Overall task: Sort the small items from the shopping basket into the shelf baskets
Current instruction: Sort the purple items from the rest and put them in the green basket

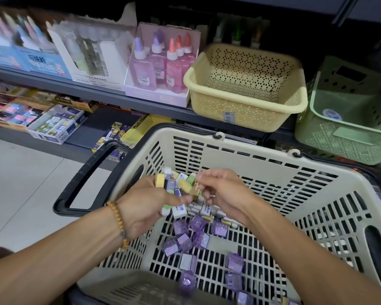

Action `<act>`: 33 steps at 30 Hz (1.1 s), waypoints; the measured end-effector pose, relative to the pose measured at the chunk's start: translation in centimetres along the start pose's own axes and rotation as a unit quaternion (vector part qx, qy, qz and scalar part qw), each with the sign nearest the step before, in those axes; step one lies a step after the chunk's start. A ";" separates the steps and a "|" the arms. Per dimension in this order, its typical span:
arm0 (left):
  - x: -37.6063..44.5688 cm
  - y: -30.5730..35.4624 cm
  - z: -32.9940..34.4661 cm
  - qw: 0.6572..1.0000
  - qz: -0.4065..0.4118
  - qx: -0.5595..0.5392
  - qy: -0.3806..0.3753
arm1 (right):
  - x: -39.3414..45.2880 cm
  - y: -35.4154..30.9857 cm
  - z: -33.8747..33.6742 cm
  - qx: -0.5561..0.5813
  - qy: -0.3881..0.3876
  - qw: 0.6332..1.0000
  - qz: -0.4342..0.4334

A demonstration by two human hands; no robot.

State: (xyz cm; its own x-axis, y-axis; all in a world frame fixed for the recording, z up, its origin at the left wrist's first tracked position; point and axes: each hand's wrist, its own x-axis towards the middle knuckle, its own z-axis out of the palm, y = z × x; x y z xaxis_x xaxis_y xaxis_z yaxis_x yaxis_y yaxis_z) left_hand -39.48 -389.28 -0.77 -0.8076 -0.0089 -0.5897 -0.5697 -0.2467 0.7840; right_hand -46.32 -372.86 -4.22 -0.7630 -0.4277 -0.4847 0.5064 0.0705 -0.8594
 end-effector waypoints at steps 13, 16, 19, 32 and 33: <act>1.5 0.3 0.5 0.999 -0.007 -0.004 0.053 | -1.4 0.1 0.0 -0.146 -0.033 0.986 -0.076; 1.6 0.6 0.5 1.000 -0.019 -0.006 0.018 | -2.0 -0.1 0.2 -0.196 -0.077 0.973 -0.090; 1.6 0.7 0.7 1.000 -0.023 -0.005 0.001 | -2.5 0.0 0.3 -0.243 -0.073 0.958 -0.131; 1.7 0.7 0.8 0.998 -0.037 0.020 0.042 | 2.1 3.2 -1.3 -0.366 0.114 0.922 -0.054; 1.6 0.7 0.9 0.998 -0.041 0.035 0.033 | 2.3 3.3 -1.2 -0.357 0.117 0.925 -0.055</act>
State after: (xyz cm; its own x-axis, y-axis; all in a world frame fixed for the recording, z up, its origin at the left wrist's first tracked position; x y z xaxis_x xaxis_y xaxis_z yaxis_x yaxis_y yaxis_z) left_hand -41.28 -388.58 -1.02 -0.7470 -0.0567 -0.6623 -0.6447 -0.1811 0.7427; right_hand -46.86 -372.52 -8.40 -0.9025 -0.2669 -0.3380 0.0897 0.6511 -0.7537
